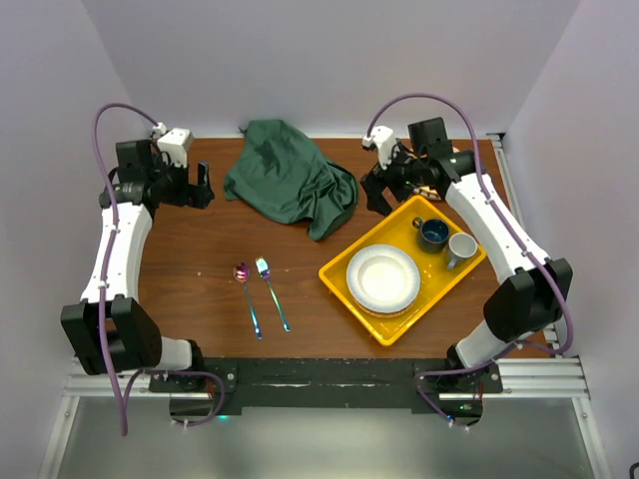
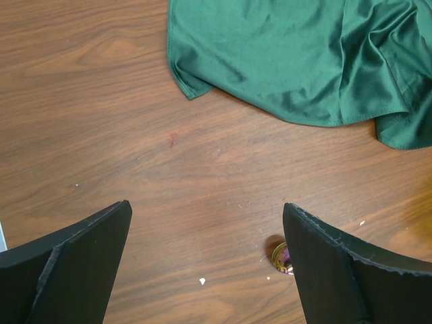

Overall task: Fold the napkin into a case and place the utensils inside
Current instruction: Pick up the crumpled napkin from the corner of the board.

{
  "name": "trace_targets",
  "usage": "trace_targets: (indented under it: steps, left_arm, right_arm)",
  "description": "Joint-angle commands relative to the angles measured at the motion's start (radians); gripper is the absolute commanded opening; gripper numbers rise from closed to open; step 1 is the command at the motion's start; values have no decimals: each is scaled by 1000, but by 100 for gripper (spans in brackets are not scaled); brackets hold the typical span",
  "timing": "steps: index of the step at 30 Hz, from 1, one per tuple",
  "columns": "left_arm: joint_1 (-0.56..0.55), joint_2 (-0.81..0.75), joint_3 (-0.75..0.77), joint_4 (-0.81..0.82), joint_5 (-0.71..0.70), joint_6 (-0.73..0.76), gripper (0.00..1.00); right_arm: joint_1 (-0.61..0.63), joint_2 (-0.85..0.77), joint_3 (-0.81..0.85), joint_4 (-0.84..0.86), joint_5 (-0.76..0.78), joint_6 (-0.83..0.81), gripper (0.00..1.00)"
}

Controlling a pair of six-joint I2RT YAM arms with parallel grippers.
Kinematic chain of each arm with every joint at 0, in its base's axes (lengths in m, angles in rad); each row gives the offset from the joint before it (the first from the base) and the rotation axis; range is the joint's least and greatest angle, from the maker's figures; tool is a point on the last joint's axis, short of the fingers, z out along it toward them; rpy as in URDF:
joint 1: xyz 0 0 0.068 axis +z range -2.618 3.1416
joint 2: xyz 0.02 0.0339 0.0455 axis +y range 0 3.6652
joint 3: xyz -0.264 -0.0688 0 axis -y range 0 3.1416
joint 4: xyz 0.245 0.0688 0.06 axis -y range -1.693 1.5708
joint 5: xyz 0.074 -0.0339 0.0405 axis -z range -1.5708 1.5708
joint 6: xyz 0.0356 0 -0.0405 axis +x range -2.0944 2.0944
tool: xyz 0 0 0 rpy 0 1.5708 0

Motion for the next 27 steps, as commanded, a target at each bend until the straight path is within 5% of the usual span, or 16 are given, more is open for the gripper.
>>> trace_targets:
  steps: [1,9,16,27]
  left_arm:
    - [-5,-35,11,48,2,12,100]
    - [-4,-44,8,165,-61,-28,100]
    - [-5,-22,14,219,-3,4,100]
    - [-4,8,-6,210,45,34,100]
  right_arm:
    - [33,30,51,17,-95,-138,98]
    - [94,223,278,-124,-151,-360,98]
    - [172,430,475,-443,-71,-733,98]
    - [271,501,407,-372,0,-919,90]
